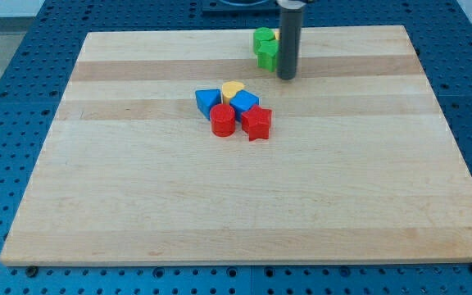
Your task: Slide the group of blocks left a bit
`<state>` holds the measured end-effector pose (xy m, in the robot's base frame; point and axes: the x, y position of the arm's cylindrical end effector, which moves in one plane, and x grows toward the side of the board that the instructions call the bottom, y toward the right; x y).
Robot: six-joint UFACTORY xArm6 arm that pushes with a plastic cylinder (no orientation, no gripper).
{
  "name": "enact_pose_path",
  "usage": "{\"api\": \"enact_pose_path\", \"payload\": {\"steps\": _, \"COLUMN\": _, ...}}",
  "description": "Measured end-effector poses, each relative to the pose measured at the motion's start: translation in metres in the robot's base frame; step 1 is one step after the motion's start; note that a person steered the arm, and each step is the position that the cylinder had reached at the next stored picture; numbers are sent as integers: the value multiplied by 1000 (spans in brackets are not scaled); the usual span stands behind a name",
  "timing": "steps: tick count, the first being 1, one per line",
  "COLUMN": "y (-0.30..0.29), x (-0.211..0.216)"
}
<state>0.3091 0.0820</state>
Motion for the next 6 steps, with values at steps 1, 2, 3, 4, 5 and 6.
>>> {"api": "enact_pose_path", "payload": {"steps": 1, "y": 31, "x": -26}}
{"api": "enact_pose_path", "payload": {"steps": 2, "y": 37, "x": -55}}
{"api": "enact_pose_path", "payload": {"steps": 3, "y": 33, "x": -65}}
{"api": "enact_pose_path", "payload": {"steps": 4, "y": 18, "x": -69}}
{"api": "enact_pose_path", "payload": {"steps": 5, "y": -3, "x": -69}}
{"api": "enact_pose_path", "payload": {"steps": 6, "y": -24, "x": -69}}
